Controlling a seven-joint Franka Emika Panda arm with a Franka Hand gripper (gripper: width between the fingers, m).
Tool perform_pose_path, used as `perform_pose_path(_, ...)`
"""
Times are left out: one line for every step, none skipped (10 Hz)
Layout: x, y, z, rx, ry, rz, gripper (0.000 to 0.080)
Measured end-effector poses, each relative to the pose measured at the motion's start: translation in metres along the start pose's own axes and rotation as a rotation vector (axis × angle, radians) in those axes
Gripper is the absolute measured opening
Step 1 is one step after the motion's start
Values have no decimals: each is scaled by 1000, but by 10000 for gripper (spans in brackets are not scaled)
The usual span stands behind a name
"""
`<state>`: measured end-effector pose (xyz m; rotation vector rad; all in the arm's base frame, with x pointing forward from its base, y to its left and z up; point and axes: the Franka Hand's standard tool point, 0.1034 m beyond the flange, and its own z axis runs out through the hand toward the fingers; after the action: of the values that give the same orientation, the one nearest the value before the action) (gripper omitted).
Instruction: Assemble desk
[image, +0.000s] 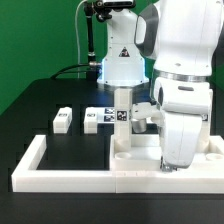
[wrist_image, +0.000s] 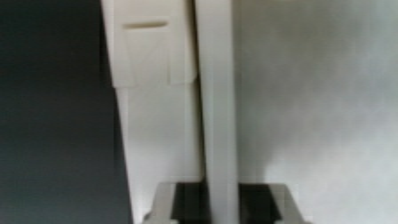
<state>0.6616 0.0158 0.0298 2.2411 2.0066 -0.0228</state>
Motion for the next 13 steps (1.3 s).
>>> perform_pose_path(0,0,0,3,-1,0,154)
perform_pose_path(-1,-1,0,3,-1,1,338)
perform_pose_path(-1,-1,0,4,-1,1,472)
perform_pose_path(-1,-1,0,4,-1,2,472)
perform_pose_path(-2,-1,0,4,-1,2,608)
perform_pose_path(-2,-1,1,4,-1,3,637)
perform_pose_path(-2,-1,1,4,-1,3,637)
perform_pose_path(-2,-1,1,5,-1,3,647)
perform_pose_path(-3,-1,1,5,-1,4,647)
perform_pose_path(-3,-1,1,5,-2,4,649)
perform_pose_path(-3,-1,1,5,-2,4,649)
perform_pose_path(-4,0,0,5,-2,7,649)
perform_pose_path(-11,1,-12,21,-12,32,649)
